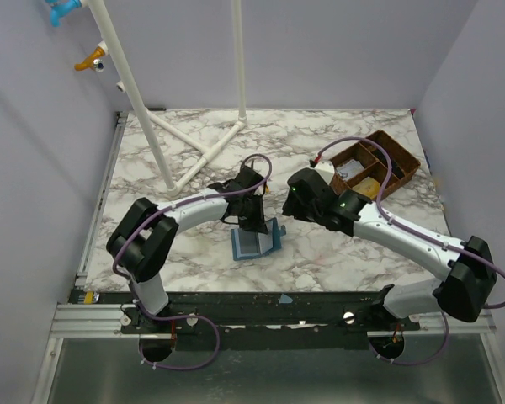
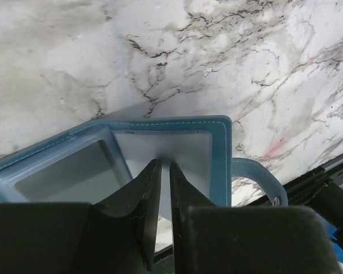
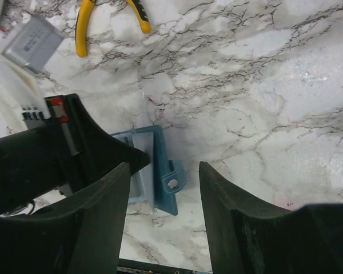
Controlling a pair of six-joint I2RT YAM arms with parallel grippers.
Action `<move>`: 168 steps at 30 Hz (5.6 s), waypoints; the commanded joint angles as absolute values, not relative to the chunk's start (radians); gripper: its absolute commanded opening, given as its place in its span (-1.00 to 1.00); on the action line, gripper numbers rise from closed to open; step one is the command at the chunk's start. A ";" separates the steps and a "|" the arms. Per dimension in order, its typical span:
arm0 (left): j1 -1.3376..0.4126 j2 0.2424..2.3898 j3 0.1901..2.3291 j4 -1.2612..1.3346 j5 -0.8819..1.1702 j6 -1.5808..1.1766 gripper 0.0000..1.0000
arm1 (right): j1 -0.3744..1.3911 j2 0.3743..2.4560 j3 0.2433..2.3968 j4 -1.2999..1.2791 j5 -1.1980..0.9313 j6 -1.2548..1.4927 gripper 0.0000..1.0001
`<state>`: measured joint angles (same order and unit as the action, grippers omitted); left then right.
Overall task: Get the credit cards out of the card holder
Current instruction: Open the card holder at the center of the board.
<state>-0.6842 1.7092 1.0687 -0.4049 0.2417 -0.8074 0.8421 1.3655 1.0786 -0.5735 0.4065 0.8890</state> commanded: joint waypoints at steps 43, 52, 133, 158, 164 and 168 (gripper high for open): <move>-0.679 1.653 1.059 -0.428 0.204 -0.783 -0.69 | 0.838 1.545 0.778 -0.177 0.091 1.057 -0.99; -0.648 1.491 0.878 -0.439 0.133 -0.768 -0.65 | 0.838 1.565 0.786 -0.214 0.123 1.043 -0.99; -0.757 1.664 1.095 -0.385 0.287 -0.784 -0.49 | 0.838 1.401 0.860 -0.409 0.272 1.020 -0.24; -0.726 1.666 1.093 -0.397 0.259 -0.791 -0.05 | 0.837 1.408 0.914 -0.418 0.236 0.961 -0.30; -0.687 1.628 1.024 -0.388 0.258 -0.793 -0.05 | 0.853 1.465 0.966 -0.411 0.227 0.942 -0.41; -0.668 1.614 0.987 -0.372 0.268 -0.799 -0.05 | 0.875 1.486 1.005 -0.425 0.250 0.928 -0.43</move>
<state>-0.6849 1.6459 1.0283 -0.3851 0.2798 -0.7944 0.8501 1.4616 0.9504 -0.4267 0.2382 0.9577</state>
